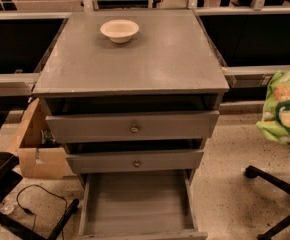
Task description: Place green rice chip bag into bottom drawer
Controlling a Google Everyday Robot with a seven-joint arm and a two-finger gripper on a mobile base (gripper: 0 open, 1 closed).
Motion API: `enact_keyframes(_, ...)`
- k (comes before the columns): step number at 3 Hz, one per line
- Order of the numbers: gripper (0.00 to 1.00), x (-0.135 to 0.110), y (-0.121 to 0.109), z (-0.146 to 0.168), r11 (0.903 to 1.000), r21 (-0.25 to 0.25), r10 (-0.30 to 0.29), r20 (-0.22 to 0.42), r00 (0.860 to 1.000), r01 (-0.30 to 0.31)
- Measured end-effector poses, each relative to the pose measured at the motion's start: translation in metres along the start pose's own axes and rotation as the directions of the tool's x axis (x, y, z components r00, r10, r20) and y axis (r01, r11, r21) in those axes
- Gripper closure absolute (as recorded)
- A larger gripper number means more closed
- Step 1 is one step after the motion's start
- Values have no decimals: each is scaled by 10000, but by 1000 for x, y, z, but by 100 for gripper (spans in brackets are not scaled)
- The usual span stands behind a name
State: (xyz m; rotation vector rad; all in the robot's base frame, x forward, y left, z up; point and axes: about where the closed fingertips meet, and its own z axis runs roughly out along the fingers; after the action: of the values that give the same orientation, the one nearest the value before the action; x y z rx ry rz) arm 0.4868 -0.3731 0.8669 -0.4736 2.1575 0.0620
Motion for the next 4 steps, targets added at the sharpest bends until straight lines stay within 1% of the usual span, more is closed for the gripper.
enact_keyframes(1, 100, 41, 63, -3, 9902, -855, -1150, -546, 9919, 1101)
enact_keyframes(2, 100, 119, 145, 28, 9587, -2353, -1913, -1181, 9744, 1597)
enact_keyframes(3, 100, 158, 182, 63, 9375, -3163, -1976, -1406, 9701, 1451)
enact_keyframes(4, 100, 180, 196, 104, 9296, -3537, -1711, -1639, 9715, 1041)
